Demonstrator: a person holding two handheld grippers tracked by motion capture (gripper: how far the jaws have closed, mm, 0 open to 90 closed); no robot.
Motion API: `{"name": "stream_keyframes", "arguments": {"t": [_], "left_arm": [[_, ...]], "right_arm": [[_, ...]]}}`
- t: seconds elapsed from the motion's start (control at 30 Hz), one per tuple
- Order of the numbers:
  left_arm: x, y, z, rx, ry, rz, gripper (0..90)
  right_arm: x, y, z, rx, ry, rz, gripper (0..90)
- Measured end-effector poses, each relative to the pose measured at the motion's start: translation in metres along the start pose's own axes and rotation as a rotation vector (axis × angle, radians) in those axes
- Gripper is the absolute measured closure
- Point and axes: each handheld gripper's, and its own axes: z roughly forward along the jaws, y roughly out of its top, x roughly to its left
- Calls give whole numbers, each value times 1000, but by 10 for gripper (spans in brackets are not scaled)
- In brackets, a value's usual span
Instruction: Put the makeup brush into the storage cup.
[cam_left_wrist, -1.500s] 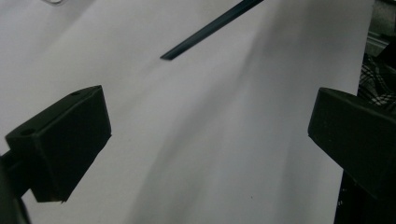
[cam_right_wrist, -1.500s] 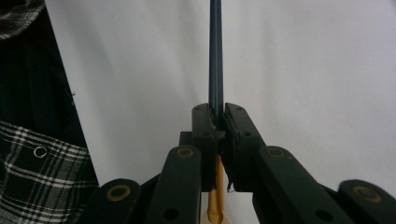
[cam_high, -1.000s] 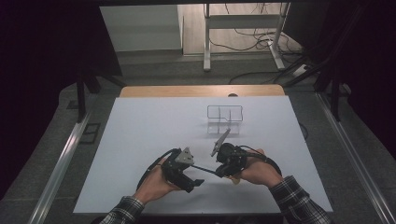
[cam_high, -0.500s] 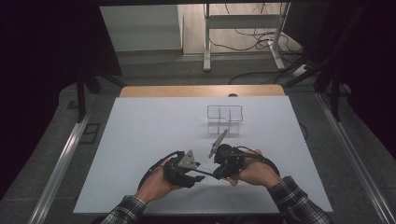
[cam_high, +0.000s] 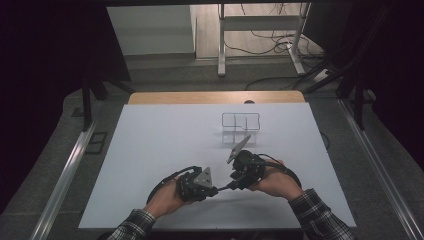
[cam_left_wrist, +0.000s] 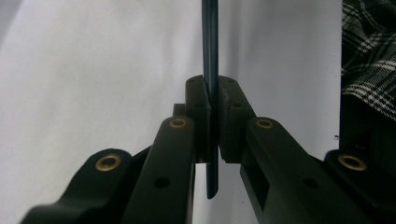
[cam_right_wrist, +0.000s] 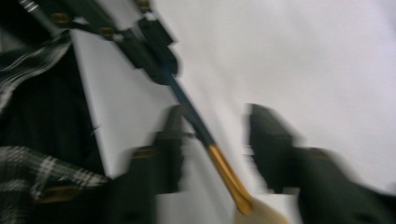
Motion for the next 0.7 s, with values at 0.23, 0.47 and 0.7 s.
{"name": "stream_keyframes", "arguments": {"t": [0.23,0.47,0.7], "left_arm": [[2,0,0,2,2,-62,847],[3,-3,-4,-12,14,-125,846],[3,-7,-10,-32,21,-177,846]], "right_arm": [[-10,-13,1,-89,-74,41,60],[-17,-28,-4,-152,-112,83,7],[-20,-40,-10,-229,-145,132,0]]}}
